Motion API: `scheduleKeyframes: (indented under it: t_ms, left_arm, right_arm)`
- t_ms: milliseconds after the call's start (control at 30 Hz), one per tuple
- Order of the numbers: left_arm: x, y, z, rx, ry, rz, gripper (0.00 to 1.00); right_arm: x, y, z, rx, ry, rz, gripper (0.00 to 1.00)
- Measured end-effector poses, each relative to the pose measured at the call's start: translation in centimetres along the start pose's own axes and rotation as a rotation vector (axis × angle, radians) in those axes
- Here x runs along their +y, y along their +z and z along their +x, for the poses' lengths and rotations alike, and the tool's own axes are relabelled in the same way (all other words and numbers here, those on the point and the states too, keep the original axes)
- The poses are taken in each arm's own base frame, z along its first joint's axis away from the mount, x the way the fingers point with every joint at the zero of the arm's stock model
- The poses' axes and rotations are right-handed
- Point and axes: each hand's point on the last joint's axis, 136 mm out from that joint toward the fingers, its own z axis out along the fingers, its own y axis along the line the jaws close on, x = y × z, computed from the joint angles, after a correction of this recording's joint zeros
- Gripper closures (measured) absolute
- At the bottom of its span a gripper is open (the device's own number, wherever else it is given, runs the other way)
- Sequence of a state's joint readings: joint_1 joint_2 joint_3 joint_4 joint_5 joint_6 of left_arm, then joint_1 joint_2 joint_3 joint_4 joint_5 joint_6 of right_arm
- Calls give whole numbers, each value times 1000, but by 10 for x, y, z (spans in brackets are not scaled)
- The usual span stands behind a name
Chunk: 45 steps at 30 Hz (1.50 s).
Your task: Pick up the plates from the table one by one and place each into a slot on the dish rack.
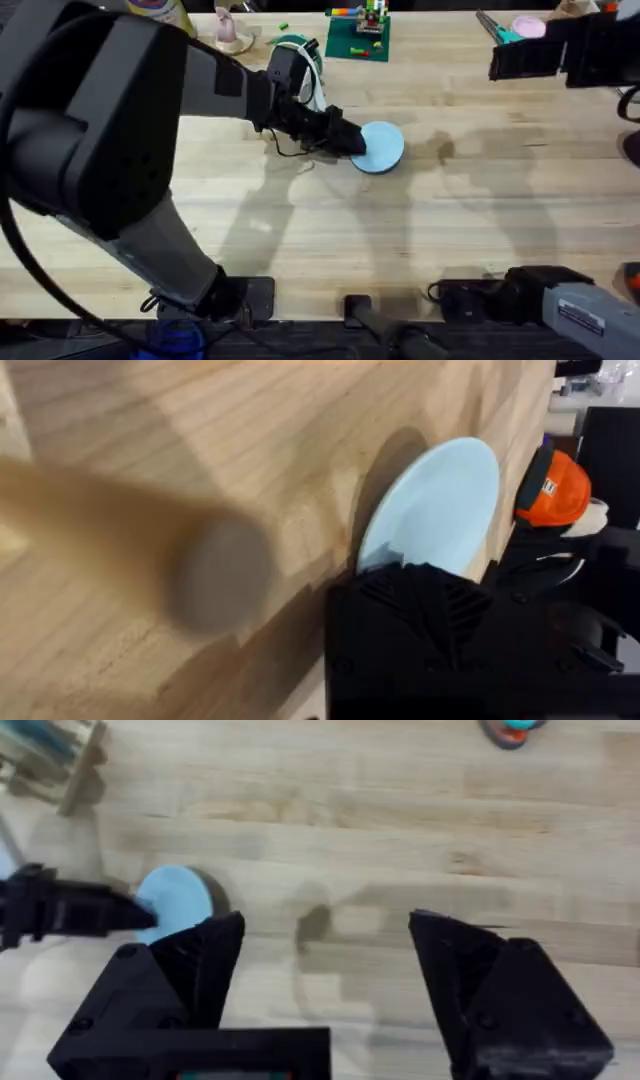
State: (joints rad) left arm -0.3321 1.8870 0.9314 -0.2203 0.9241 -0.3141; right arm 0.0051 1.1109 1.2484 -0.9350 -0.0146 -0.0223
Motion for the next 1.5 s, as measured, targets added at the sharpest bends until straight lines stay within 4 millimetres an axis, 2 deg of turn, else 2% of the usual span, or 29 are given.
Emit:
scheduleKeyframes:
  t_ms: [400, 733, 867, 1067, 1300, 1500]
  left_arm:
    - [0, 0, 0, 0, 0, 1, 958]
    - [-1, 0, 0, 2, 0, 5, 958]
    - [-1, 0, 0, 2, 0, 5, 957]
    - [-1, 0, 0, 2, 0, 5, 958]
    - [-1, 0, 0, 2, 0, 5, 958]
    - [-1, 0, 0, 2, 0, 5, 959]
  right_arm:
    - [44, 3, 13, 84, 165, -260, 9]
    - [76, 51, 53, 180, 280, -469, 9]
    - [89, 62, 61, 181, 299, -563, 9]
    - [103, 84, 81, 275, 343, -662, 11]
    - [110, 114, 85, 333, 367, -726, 23]
    - [113, 132, 96, 392, 389, -751, 22]
